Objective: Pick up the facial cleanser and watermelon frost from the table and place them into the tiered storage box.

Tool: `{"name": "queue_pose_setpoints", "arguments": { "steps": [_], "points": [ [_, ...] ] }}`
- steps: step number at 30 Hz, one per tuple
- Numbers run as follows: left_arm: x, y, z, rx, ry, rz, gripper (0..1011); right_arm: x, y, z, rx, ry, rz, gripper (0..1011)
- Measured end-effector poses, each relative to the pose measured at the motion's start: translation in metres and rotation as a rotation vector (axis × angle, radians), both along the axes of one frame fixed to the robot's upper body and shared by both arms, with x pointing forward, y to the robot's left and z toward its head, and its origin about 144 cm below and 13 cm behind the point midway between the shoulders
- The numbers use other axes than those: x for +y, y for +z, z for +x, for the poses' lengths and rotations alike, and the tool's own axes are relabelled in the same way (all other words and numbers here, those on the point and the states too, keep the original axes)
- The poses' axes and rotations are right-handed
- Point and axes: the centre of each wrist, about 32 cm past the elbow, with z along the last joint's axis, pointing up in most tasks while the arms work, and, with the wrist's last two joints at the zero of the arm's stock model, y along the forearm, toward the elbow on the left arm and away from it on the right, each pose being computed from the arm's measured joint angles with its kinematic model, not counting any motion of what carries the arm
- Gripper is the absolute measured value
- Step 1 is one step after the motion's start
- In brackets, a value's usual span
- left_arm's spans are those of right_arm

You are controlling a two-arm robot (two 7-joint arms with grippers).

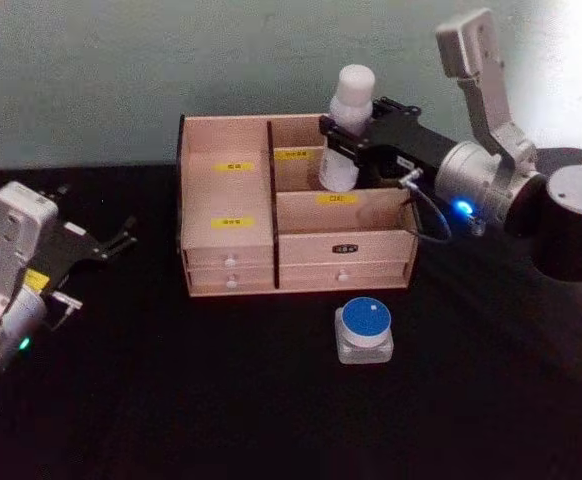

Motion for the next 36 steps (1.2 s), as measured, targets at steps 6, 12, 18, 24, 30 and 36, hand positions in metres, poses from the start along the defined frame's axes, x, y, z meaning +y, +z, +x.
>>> {"name": "queue_pose_setpoints", "arguments": {
  "steps": [6,12,18,24,30,36],
  "points": [
    [0.000,0.000,0.000,0.000,0.000,0.000,1001,0.006,0.000,0.010,0.011,-0.005,0.011,593],
    [0.000,0.000,0.000,0.000,0.000,0.000,1001,0.011,-0.001,0.019,0.020,-0.010,0.022,593],
    [0.000,0.000,0.000,0.000,0.000,0.000,1001,0.015,-0.002,0.026,0.025,-0.013,0.030,593],
    [0.000,0.000,0.000,0.000,0.000,0.000,1001,0.019,-0.005,0.029,0.035,-0.010,0.027,593],
    [0.000,0.000,0.000,0.000,0.000,0.000,1001,0.022,-0.011,0.033,0.047,-0.005,0.021,593],
    [0.000,0.000,0.000,0.000,0.000,0.000,1002,0.023,-0.015,0.034,0.055,-0.006,0.015,593]
  ]
}}
